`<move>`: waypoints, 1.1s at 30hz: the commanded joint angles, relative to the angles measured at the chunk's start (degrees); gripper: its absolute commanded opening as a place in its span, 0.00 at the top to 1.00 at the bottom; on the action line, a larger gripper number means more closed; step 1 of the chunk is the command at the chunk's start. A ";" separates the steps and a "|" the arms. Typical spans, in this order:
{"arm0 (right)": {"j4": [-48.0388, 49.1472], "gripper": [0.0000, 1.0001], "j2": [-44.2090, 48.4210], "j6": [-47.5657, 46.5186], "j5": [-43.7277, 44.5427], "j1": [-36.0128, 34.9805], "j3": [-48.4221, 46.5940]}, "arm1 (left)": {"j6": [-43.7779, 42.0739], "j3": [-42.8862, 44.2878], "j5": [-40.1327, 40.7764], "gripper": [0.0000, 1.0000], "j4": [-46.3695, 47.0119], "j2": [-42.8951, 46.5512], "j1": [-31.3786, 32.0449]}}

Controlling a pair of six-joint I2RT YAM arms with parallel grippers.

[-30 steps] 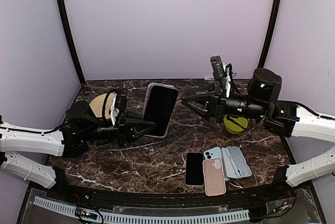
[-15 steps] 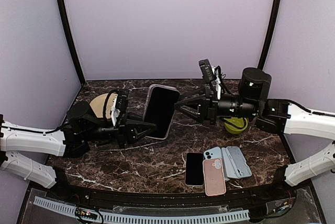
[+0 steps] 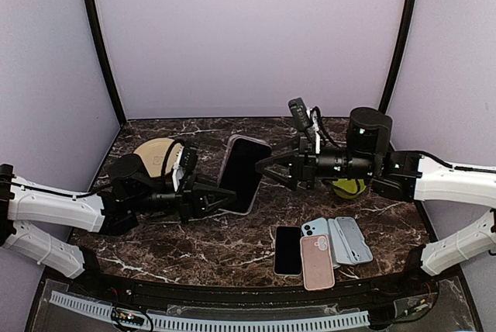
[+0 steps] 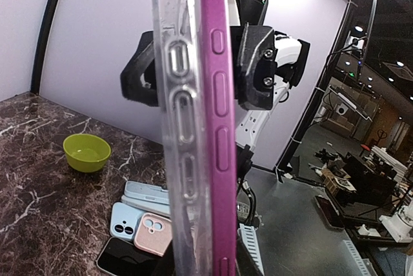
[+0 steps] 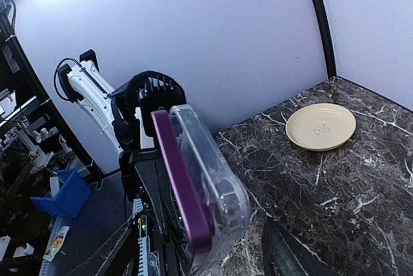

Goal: Put the phone into the phone case
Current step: Place the phone with the phone case at the center of the board.

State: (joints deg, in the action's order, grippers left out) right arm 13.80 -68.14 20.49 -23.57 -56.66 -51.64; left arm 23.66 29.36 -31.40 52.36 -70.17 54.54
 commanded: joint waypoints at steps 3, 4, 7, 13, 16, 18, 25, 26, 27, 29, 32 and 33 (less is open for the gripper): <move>4.37 0.43 -2.90 1.98 -1.21 0.79 2.41 | 3.68 -1.13 -3.83 1.00 7.26 -1.86 0.07; 5.30 0.46 -3.22 2.59 -1.62 0.95 3.18 | 4.73 -1.78 -3.88 1.00 7.92 -2.06 0.04; 9.78 0.56 -4.29 5.61 -3.02 1.65 6.41 | 6.96 -3.50 -3.61 1.00 9.59 -3.52 -0.01; 17.44 0.69 -9.10 10.55 -6.31 2.76 9.62 | 12.80 -5.42 -3.14 1.00 15.39 -9.46 -0.92; 19.37 0.73 -11.84 11.76 -7.99 3.15 9.50 | 16.03 -5.80 -3.87 1.00 19.65 -14.36 -1.72; 20.19 0.75 -13.45 12.90 -9.01 3.58 9.52 | 19.46 -6.34 -4.65 1.00 24.55 -17.91 -2.79; 17.67 0.96 -18.54 17.33 -7.39 5.31 8.64 | 33.10 -5.72 -4.62 0.96 41.20 -31.80 -5.73; 17.25 0.96 -19.84 18.09 -7.86 5.53 8.01 | 33.59 -5.10 -4.36 0.96 40.13 -33.57 -5.75; 16.21 0.96 -21.27 18.73 -7.91 5.68 7.21 | 34.27 -4.16 -3.27 0.93 36.90 -34.17 -5.76; 13.03 0.97 -24.08 18.62 -7.63 6.05 5.48 | 34.35 -3.40 -0.70 0.86 31.95 -35.13 -5.71; 9.87 0.97 -26.49 18.41 -6.38 7.10 4.45 | 32.37 -3.19 3.09 0.75 26.24 -34.41 -5.73; 9.79 0.97 -27.25 18.87 -6.36 7.67 4.49 | 30.43 -2.41 3.67 0.74 21.54 -33.54 -5.71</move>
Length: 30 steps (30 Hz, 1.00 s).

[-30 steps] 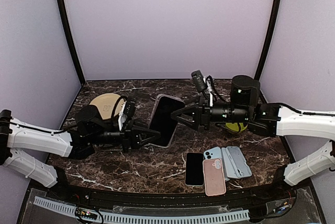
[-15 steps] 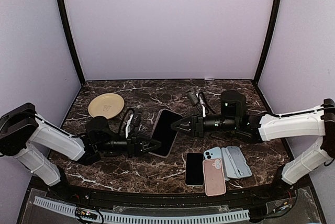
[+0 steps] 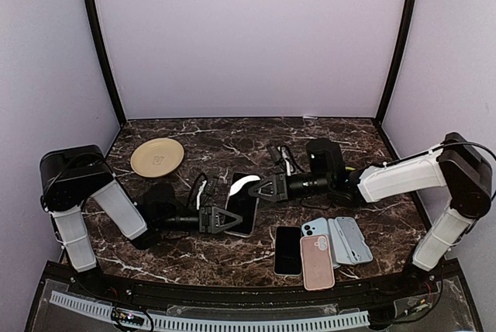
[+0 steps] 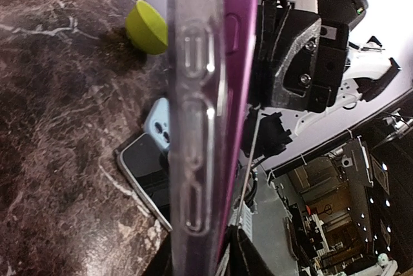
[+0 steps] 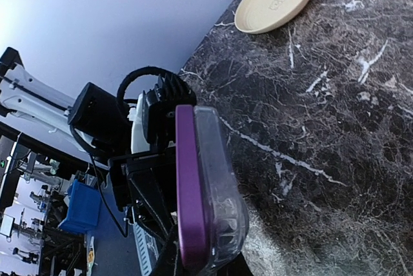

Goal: Put the phone into the phone case
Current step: Place the phone with the phone case at the center of the board.

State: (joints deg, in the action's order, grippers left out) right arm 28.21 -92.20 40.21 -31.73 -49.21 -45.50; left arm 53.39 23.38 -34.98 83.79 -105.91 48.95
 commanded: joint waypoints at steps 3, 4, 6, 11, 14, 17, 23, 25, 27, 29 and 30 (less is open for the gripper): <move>-4.10 0.96 -5.57 0.55 0.77 1.77 -1.81 | -4.07 7.16 9.33 0.73 -22.04 3.53 -0.14; -4.10 0.96 -6.40 0.88 0.33 2.14 -1.99 | -5.31 7.49 9.76 0.73 -25.31 3.45 -0.10; -4.33 0.94 -7.80 1.28 0.01 2.87 -2.22 | -4.98 7.60 10.69 0.72 -25.91 2.68 -0.35; -5.90 0.91 -11.40 1.93 0.11 4.81 -2.87 | -2.69 9.63 11.37 0.63 -29.89 0.21 -0.94; -7.24 0.90 -14.04 1.28 -0.35 5.24 -4.32 | -3.16 12.77 11.74 0.59 -37.97 -1.22 -0.99; -8.35 0.90 -15.67 0.62 0.30 5.65 -4.86 | -3.24 15.50 13.47 0.57 -45.53 -1.99 -1.01; -11.34 0.87 -18.39 -1.54 1.70 6.88 -6.36 | -4.61 18.11 16.19 0.51 -53.84 -1.93 -0.96; -13.24 0.86 -19.10 -2.55 2.50 6.93 -7.39 | -5.32 19.09 17.00 0.49 -57.34 -1.63 -1.00; -16.31 0.84 -19.32 -3.74 4.24 6.94 -8.65 | -6.21 19.98 18.28 0.47 -60.83 -0.86 -1.03; -20.19 0.82 -19.26 -5.28 6.58 6.94 -10.57 | -7.37 20.53 19.60 0.46 -63.35 0.13 -1.01; -21.75 0.80 -19.25 -5.95 7.61 6.94 -11.34 | -7.83 20.89 20.28 0.46 -64.03 0.37 -1.03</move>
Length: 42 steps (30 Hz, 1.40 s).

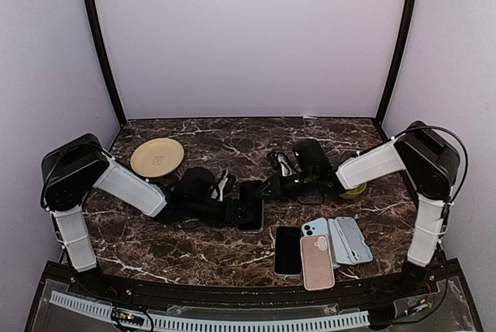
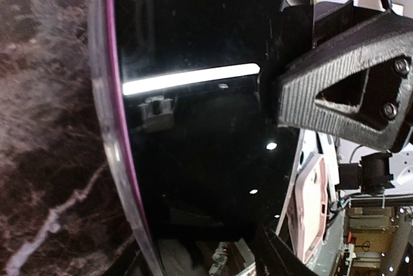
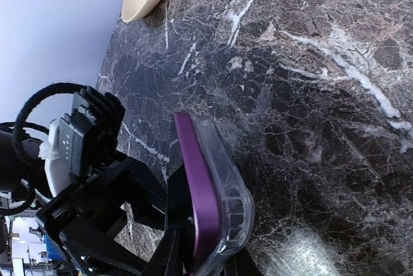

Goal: Put the phone into the phone case
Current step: Place the phone with the phone case at the center of the board, then pick up the phone with the phone case at the center of the board.

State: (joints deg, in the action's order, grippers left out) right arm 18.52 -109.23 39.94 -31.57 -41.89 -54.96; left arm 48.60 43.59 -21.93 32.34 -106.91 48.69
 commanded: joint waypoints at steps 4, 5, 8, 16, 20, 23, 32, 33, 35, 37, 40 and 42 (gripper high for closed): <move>-16.11 0.74 -2.75 -6.92 9.55 -0.39 -3.87 | -4.74 1.87 8.31 0.45 -15.91 2.13 -0.76; -16.53 0.72 -3.01 -6.97 9.66 -0.46 -4.17 | -4.79 1.95 8.40 0.45 -16.32 2.25 -0.73; -17.80 0.67 -3.12 -6.65 9.76 -0.56 -4.78 | -4.74 1.57 9.01 0.44 -16.56 2.96 -0.70; -27.46 0.45 -1.89 -8.28 18.73 -2.26 -9.00 | -5.92 2.42 9.42 0.48 -17.72 2.87 -0.70; -35.43 0.44 -1.67 -7.54 27.71 -4.84 -13.91 | -6.37 2.59 10.25 0.49 -18.53 3.57 -0.76; -42.36 0.29 -1.84 -4.99 36.55 -8.10 -18.48 | -7.78 1.89 12.77 0.50 -19.22 5.46 -0.96; -55.10 0.06 -7.80 8.73 51.28 -16.73 -29.35 | -12.47 1.90 24.18 0.33 -29.60 15.78 -5.45; -56.04 0.02 -9.00 9.90 51.99 -17.47 -30.66 | -13.18 1.87 24.77 0.31 -30.33 17.07 -5.84; -59.04 0.01 -12.02 10.76 52.42 -18.42 -34.48 | -14.34 1.81 26.39 0.30 -31.00 18.64 -6.14; -61.74 0.01 -14.80 11.41 52.77 -19.27 -37.38 | -14.77 1.47 27.16 0.30 -31.26 19.74 -6.29; -62.01 0.01 -16.24 11.81 52.61 -20.42 -39.27 | -14.81 0.34 26.85 0.30 -30.68 20.73 -6.48; -61.58 0.01 -16.62 12.12 52.01 -20.76 -39.80 | -14.67 -0.13 26.45 0.30 -30.66 21.11 -6.63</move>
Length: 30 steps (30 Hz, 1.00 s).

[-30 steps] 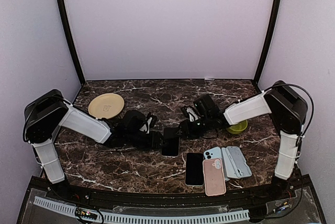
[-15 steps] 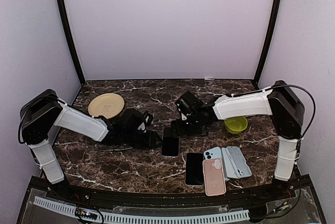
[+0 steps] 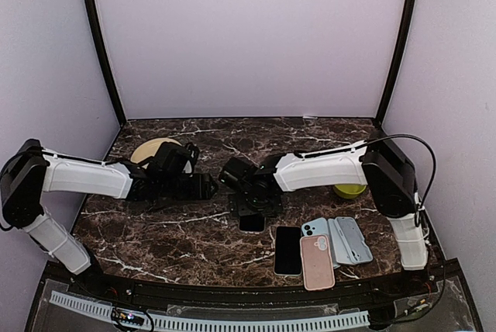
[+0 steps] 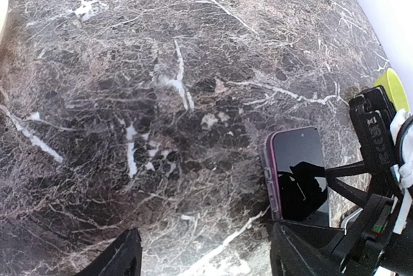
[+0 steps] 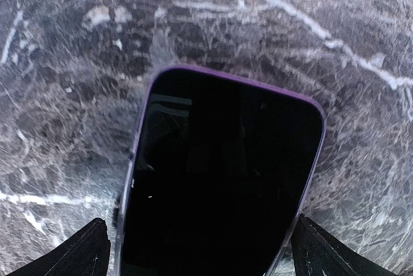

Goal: Put the phone into the phone case
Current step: Pick up the phone with the phone case at the center of the board.

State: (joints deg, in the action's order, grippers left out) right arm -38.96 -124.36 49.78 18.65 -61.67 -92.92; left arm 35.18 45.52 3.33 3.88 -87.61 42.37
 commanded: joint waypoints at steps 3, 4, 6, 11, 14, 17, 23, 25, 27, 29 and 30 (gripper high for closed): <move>-4.52 0.01 -1.83 2.87 1.79 -1.08 -1.64 | -0.95 -2.50 0.71 0.30 -2.21 2.46 -0.40; -4.71 0.02 -1.86 3.09 1.98 -1.08 -1.30 | -0.96 -2.56 0.67 0.30 -2.14 2.80 -0.39; -4.70 0.02 -1.84 3.22 1.85 -1.16 -0.28 | -1.29 -2.62 0.63 0.30 -2.12 3.32 -0.37; -4.24 0.09 -2.53 2.78 1.73 -1.35 2.70 | -2.84 -2.50 1.44 0.30 -2.27 4.25 -0.45; -3.67 0.15 -3.13 1.90 0.76 -1.41 3.41 | -3.47 -2.32 1.67 0.29 -2.96 4.53 -0.61; -3.75 0.23 -2.73 1.57 0.63 -1.43 3.70 | -3.46 -2.19 1.13 0.29 -3.23 4.74 -0.76; -2.37 0.46 -0.14 -0.66 1.09 -1.44 3.65 | -4.08 -1.92 1.00 0.29 -3.47 5.75 -0.80; 0.12 0.49 1.45 -2.62 1.31 -1.39 4.54 | -4.29 -2.14 0.76 0.30 -2.78 6.16 -0.82; 4.22 0.52 3.98 -4.95 1.37 -1.44 6.59 | -4.52 -2.55 0.02 0.30 -1.52 6.61 -0.80; 9.75 0.54 7.74 -7.54 2.12 -1.75 9.85 | -4.90 -3.07 -1.85 0.30 0.35 7.36 -0.86; 12.82 0.55 10.14 -8.65 2.68 -2.05 11.76 | -4.97 -3.46 -3.82 0.30 1.09 7.67 -0.87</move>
State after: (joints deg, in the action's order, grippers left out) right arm -34.00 -121.45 47.46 20.23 -62.74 -86.56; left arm 31.59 43.38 3.38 1.93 -83.15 41.87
